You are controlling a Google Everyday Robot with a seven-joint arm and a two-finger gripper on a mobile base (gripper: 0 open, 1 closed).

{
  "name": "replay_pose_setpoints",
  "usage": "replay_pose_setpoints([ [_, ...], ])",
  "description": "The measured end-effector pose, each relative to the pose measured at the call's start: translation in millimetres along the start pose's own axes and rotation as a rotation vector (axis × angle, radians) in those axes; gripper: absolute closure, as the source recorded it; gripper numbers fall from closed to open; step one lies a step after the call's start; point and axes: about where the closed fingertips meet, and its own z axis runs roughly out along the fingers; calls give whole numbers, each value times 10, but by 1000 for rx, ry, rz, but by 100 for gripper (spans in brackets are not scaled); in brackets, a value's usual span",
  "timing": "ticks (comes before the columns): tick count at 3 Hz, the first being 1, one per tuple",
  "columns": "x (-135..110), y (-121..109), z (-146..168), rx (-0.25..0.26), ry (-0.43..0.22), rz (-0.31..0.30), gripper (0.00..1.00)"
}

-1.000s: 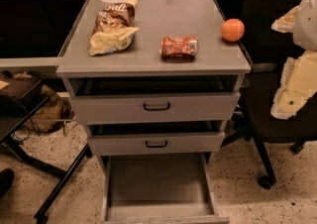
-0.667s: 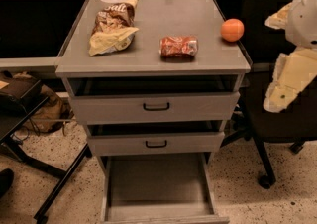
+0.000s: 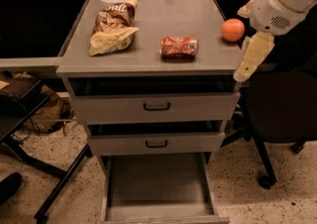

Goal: Place coke can into bottom drawer

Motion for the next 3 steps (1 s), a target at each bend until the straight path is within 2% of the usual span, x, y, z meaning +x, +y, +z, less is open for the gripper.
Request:
replay_pose_setpoints([
  [1,-26,-39,34,5,-13,-8,0],
  [2,-146,-317,213,31,-80,-37,0],
  [3,-285,-677,532,50,-156,-41,0],
])
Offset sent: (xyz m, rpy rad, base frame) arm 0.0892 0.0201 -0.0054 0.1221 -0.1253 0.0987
